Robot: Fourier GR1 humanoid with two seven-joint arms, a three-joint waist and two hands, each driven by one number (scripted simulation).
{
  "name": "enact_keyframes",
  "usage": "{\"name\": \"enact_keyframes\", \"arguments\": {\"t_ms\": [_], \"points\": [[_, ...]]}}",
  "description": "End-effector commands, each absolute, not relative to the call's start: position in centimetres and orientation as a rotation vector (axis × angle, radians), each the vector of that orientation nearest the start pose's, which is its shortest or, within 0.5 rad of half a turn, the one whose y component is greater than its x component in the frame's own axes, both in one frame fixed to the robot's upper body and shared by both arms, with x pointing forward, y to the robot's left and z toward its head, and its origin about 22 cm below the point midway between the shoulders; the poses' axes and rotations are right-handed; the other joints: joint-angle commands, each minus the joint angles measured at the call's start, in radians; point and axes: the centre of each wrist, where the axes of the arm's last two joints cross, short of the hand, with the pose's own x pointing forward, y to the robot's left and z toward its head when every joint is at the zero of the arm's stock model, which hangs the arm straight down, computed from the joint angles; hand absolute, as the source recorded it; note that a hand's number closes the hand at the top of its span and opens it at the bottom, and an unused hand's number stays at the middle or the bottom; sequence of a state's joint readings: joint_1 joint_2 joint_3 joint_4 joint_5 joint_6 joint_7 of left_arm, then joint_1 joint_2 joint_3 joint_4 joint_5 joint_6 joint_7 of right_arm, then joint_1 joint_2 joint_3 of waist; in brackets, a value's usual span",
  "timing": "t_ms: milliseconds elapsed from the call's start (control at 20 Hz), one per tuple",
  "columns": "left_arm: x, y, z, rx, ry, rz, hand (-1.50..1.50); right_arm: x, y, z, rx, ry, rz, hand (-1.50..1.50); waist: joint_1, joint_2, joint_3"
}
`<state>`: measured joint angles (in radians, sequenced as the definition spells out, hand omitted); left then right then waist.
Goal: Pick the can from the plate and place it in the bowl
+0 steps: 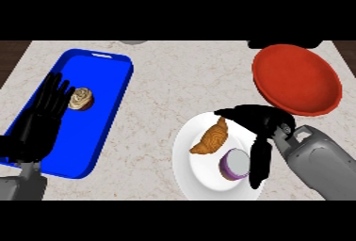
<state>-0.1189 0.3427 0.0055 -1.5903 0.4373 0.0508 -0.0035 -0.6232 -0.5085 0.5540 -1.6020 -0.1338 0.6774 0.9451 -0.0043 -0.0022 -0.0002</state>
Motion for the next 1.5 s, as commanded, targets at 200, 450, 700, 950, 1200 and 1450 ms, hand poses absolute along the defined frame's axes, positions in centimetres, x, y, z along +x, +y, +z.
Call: {"name": "enact_keyframes", "arguments": {"t_ms": [200, 450, 700, 950, 1200, 1450], "points": [[26.6, 30.1, 6.7, -0.092, -1.684, 0.059, 0.00, 27.5, -16.5, 11.8, -0.331, -0.784, 1.504, -1.50, 0.003, 0.001, 0.000], [28.7, 30.3, 6.5, -0.075, -1.701, 0.064, 0.00, 28.8, -16.2, 10.1, -0.310, -0.763, 1.527, -1.50, 0.005, 0.003, 0.000], [27.1, 29.5, 5.7, -0.086, -1.705, 0.068, 0.00, 28.7, -15.6, 8.8, -0.320, -0.725, 1.542, -1.50, 0.008, 0.002, 0.000], [26.9, 29.0, 7.5, -0.090, -1.684, 0.072, 0.00, 30.4, -15.4, 6.2, -0.316, -0.681, 1.564, -1.50, 0.013, 0.003, 0.001], [28.5, 30.6, 6.8, -0.071, -1.698, 0.069, 0.00, 31.1, -14.9, 8.1, -0.330, -0.673, 1.630, 1.50, 0.006, 0.004, 0.000], [27.5, 28.8, 6.1, -0.094, -1.719, 0.047, 0.00, 31.5, -14.3, 7.4, -0.346, -0.751, 1.755, 1.50, 0.013, 0.004, 0.000]]}}
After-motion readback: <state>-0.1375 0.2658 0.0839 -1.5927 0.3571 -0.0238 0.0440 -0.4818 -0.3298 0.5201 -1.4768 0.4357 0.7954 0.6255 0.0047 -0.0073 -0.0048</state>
